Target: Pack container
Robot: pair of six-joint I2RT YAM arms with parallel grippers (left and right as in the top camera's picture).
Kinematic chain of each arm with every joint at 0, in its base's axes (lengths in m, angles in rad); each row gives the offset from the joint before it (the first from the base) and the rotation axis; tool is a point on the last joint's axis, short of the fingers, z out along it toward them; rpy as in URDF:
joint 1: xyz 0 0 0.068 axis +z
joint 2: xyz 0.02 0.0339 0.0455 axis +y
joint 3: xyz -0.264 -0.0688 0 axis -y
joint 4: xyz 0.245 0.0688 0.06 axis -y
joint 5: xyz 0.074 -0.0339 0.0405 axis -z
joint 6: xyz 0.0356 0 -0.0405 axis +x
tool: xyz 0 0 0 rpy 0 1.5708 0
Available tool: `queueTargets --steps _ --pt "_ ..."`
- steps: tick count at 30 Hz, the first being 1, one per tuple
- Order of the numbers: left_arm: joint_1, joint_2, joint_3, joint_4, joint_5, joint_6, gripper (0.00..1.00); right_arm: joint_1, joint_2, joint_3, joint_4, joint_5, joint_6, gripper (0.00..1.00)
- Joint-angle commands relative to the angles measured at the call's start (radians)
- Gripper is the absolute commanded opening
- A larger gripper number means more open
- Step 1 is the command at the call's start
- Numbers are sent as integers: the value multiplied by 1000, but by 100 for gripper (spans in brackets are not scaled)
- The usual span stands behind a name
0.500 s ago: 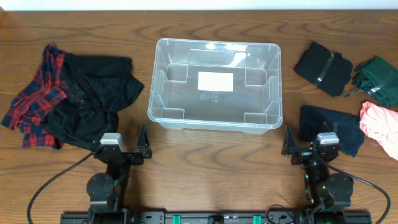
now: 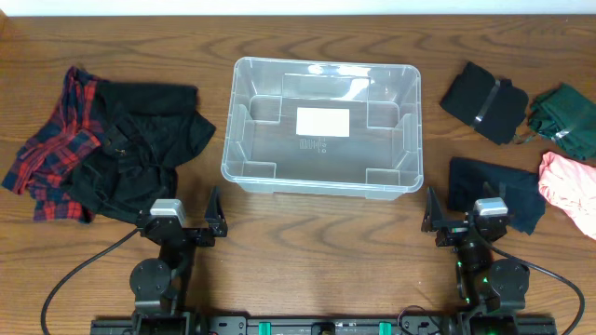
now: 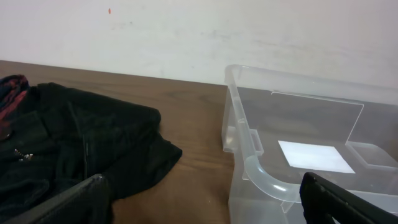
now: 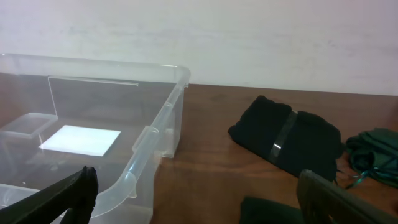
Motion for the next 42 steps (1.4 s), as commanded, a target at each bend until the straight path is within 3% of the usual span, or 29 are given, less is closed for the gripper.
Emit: queueTargets --steps 1,42 --pt "-3 -6 -16 -35 18 -10 98 -2 -5 -3 -2 1 -11 99" --pt "-3 -5 -16 -35 -9 21 98 -2 -5 -3 -2 1 -11 99"
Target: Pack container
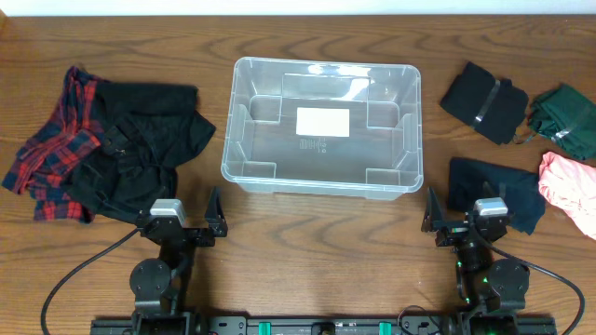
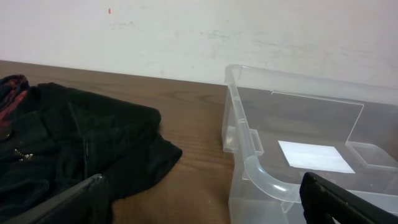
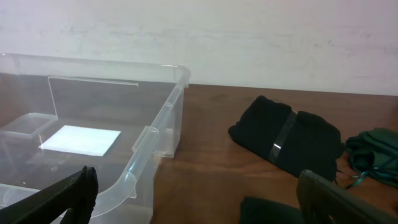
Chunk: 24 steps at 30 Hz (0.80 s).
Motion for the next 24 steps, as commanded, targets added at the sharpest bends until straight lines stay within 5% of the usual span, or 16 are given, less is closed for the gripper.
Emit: queueTargets --steps 1,11,16,24 --pt "-3 -5 -16 -35 -31 32 98 -2 -5 -3 -2 1 -11 99" --pt "-2 -5 -16 -15 -72 30 98 -2 -5 -3 -2 1 -11 99" --pt "-2 9 28 -26 53 35 98 -2 -5 -3 -2 1 -11 99" --pt "-2 392 414 -173 13 153 98 -2 -5 -3 -2 1 -11 99"
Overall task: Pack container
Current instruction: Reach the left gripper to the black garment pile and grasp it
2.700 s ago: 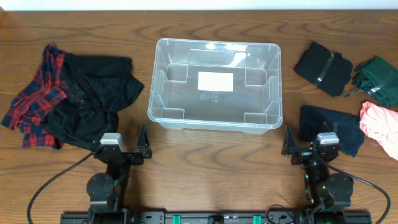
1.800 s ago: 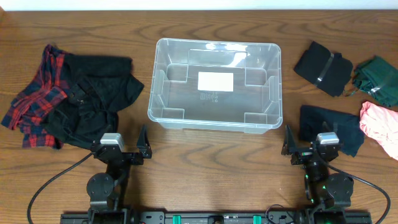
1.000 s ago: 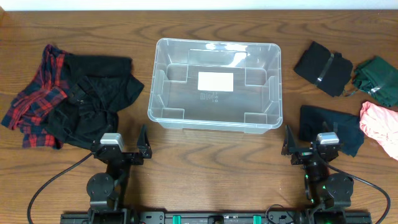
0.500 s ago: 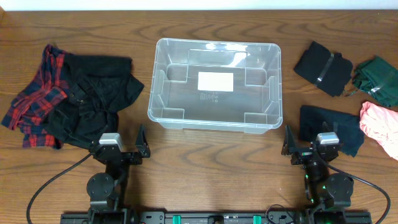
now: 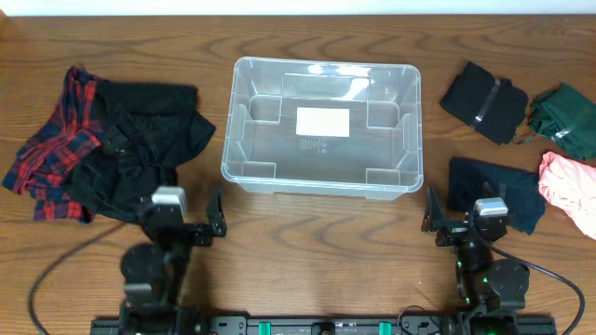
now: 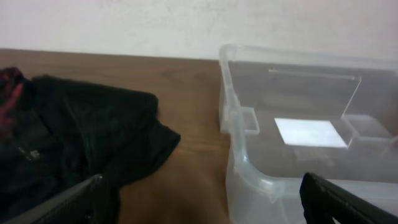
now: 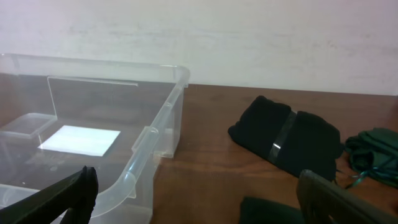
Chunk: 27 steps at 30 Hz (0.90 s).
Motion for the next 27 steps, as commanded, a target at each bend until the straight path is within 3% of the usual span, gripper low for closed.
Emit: queueTargets --steps 1,4,10,13,21,27 --pt "-1 195 220 -54 -21 96 98 -2 -5 -3 -3 0 -11 99" --pt "9 396 411 -162 -59 105 98 -2 -5 -3 -3 0 -11 99" --pt "71 793 819 -517 -87 75 98 -2 -5 -3 -3 0 -11 99" --pt "79 933 943 -617 -83 74 98 -2 -5 -3 -3 0 -11 99" --pt "80 1095 967 -579 -103 121 98 -2 -5 -3 -3 0 -11 99" --pt "94 1237 967 -542 -193 72 98 -2 -5 -3 -3 0 -11 99"
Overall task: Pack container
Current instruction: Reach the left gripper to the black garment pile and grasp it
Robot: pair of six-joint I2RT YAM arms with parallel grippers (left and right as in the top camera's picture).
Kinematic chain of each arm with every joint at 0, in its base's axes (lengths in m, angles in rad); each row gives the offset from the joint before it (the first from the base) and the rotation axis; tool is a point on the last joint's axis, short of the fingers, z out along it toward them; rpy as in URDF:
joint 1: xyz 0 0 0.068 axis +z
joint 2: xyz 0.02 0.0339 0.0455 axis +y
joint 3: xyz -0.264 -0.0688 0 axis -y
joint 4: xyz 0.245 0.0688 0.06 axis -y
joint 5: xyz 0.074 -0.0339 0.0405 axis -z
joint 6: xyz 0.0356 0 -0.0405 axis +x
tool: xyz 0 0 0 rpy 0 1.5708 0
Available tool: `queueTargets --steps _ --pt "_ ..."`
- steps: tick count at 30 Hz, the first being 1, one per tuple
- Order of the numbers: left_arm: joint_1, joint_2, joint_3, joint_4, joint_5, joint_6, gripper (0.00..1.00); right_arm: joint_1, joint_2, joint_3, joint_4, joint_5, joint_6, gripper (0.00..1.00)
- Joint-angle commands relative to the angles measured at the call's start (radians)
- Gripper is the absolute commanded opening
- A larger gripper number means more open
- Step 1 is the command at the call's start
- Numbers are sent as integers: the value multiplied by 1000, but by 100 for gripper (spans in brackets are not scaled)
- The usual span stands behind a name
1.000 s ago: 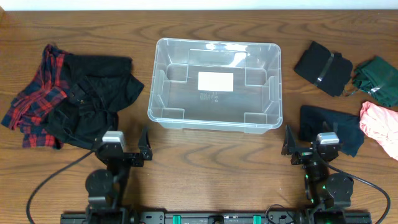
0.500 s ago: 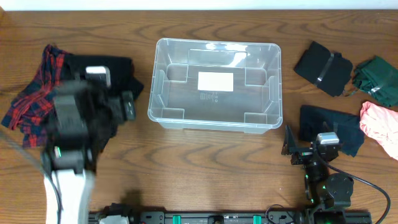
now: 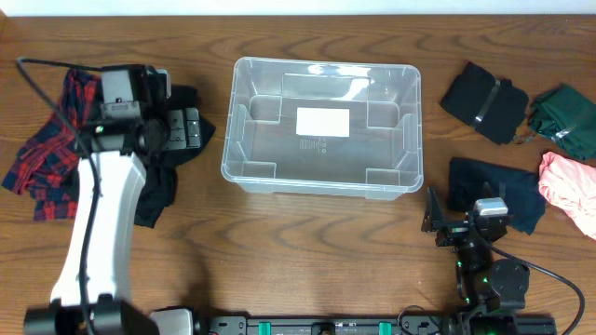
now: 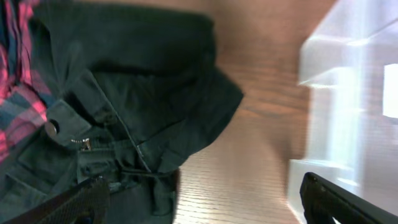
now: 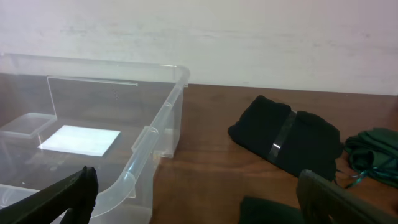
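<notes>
The clear plastic container point(image 3: 321, 126) stands empty in the middle of the table, a white label on its floor. My left gripper point(image 3: 189, 128) is open above the right edge of a crumpled black garment point(image 4: 143, 106) with a metal button; it holds nothing, and its fingers point(image 4: 68, 202) frame the cloth. Under that garment lies a red plaid cloth point(image 3: 47, 154). My right gripper point(image 3: 466, 219) rests open and empty at the front right, the container's corner point(image 5: 143, 162) to its left.
At the right lie a folded black cloth with a grey stripe point(image 3: 484, 100), a dark green garment point(image 3: 568, 116), a pink one point(image 3: 570, 186) and a dark navy one point(image 3: 494, 191). Bare wood lies in front of the container.
My left arm has left its rest place at the front left and now reaches out over the black garment, looking down on it. The right arm and all the clothes are unmoved.
At the first two moments both arms sat at rest at the front, grippers open, the container empty. Then the left arm had shifted slightly. Now it is stretched over the black garment at the left, still open.
</notes>
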Motion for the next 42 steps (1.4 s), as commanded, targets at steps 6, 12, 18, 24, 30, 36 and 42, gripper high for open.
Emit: queueTargets --steps 6,12,18,24,30,36,42 --pt "53 185 18 -1 -59 -35 98 -2 -5 -3 -2 0 -11 99" --pt "65 282 18 -13 -103 -53 98 -2 -5 -3 -2 0 -11 99" --pt "63 330 18 -58 -185 -53 97 -2 -5 -3 -2 0 -11 99" --pt "63 349 8 -55 -284 -53 96 -2 -5 -3 -2 0 -11 99" --pt "63 417 8 -34 -306 -53 95 -2 -5 -3 -2 0 -11 99" --pt "36 498 8 -26 -330 -53 95 -2 -5 -3 -3 0 -11 99" --pt "0 520 8 23 -420 -56 61 -2 -5 -3 -3 0 -11 99"
